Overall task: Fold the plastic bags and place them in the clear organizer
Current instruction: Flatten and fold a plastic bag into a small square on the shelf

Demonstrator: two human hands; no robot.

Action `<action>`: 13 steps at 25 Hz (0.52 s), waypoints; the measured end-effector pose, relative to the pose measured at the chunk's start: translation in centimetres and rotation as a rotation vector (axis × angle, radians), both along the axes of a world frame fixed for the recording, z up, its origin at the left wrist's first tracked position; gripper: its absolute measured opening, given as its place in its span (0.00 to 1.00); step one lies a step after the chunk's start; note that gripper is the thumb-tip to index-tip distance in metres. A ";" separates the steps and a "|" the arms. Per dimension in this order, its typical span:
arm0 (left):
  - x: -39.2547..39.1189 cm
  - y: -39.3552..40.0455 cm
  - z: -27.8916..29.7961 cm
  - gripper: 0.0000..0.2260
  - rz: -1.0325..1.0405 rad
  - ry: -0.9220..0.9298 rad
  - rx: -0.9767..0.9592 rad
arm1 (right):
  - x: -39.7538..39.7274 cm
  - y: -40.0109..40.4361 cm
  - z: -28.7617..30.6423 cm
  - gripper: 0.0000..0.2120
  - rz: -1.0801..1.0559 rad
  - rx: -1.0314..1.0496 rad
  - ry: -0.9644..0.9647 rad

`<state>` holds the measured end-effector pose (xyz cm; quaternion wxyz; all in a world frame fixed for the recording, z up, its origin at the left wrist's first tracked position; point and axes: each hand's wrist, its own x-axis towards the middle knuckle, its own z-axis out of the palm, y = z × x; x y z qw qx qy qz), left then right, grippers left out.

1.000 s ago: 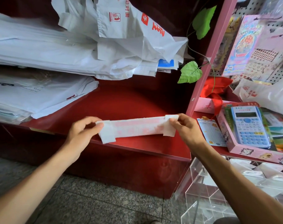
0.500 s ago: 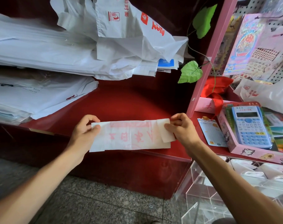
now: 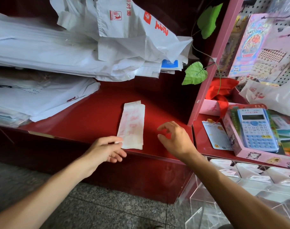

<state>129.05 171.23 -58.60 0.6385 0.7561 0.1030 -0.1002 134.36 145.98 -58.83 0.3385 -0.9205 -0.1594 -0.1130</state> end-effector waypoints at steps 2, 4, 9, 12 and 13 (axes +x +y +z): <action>0.2 -0.1 -0.1 0.03 -0.014 -0.084 0.135 | -0.5 0.8 0.1 0.11 0.104 -0.034 -0.016; 0.6 0.5 -0.4 0.03 0.028 -0.334 0.397 | -0.8 1.7 0.0 0.17 0.216 -0.097 -0.028; 0.7 1.1 -2.6 0.26 -0.358 -0.620 1.005 | -1.1 3.1 -0.9 0.34 0.358 -0.484 0.083; 0.8 0.8 -3.7 0.23 -0.370 -0.744 0.955 | -1.2 3.2 -2.0 0.31 0.311 -0.571 -0.044; 0.9 0.7 -3.9 0.21 -0.356 -0.782 0.896 | -1.3 3.1 -2.4 0.28 0.307 -0.559 -0.095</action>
